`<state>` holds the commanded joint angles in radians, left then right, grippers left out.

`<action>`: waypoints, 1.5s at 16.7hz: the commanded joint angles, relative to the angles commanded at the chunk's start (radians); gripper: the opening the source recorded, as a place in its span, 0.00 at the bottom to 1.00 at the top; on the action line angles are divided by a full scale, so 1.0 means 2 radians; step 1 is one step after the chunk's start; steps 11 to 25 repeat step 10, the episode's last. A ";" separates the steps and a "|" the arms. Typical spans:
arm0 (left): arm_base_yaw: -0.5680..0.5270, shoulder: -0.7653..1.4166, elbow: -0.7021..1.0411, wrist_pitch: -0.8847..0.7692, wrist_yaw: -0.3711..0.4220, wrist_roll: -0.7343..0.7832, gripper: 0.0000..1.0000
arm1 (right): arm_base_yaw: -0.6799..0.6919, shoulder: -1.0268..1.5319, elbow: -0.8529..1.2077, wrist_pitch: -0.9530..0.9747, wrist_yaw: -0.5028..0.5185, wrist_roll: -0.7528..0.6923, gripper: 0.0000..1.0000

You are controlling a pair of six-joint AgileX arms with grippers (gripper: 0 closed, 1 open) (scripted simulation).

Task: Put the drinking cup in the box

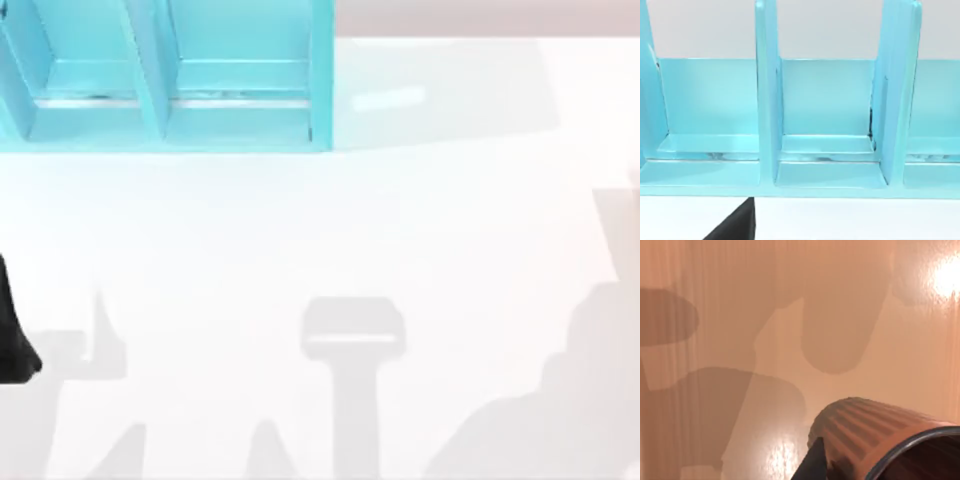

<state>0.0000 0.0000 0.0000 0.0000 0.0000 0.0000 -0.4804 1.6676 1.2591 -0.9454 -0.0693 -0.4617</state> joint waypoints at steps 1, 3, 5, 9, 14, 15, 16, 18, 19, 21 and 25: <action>0.000 0.000 0.000 0.000 0.000 0.000 1.00 | 0.000 0.000 0.000 0.000 0.000 0.000 0.75; 0.000 0.000 0.000 0.000 0.000 0.000 1.00 | 0.000 0.000 0.000 0.000 0.000 0.000 0.90; 0.000 0.000 0.000 0.000 0.000 0.000 1.00 | 0.000 0.000 0.000 0.000 0.000 0.000 1.00; 0.000 0.000 0.000 0.000 0.000 0.000 1.00 | 0.000 0.000 0.000 0.000 0.000 0.000 1.00; 0.000 0.000 0.000 0.000 0.000 0.000 1.00 | 0.000 0.000 0.000 0.000 0.000 0.000 1.00; 0.000 0.000 0.000 0.000 0.000 0.000 1.00 | 0.000 0.000 0.000 0.000 0.000 0.000 1.00; 0.000 0.000 0.000 0.000 0.000 0.000 1.00 | 0.000 0.000 0.000 0.000 0.000 0.000 1.00; 0.000 0.000 0.000 0.000 0.000 0.000 1.00 | 0.000 0.000 0.000 0.000 0.000 0.000 1.00; 0.000 0.000 0.000 0.000 0.000 0.000 1.00 | 0.000 0.000 0.000 0.000 0.000 0.000 1.00; 0.000 0.000 0.000 0.000 0.000 0.000 1.00 | 0.000 0.000 0.000 0.000 0.000 0.000 1.00; 0.000 0.000 0.000 0.000 0.000 0.000 1.00 | 0.000 0.000 0.000 0.000 0.000 0.000 1.00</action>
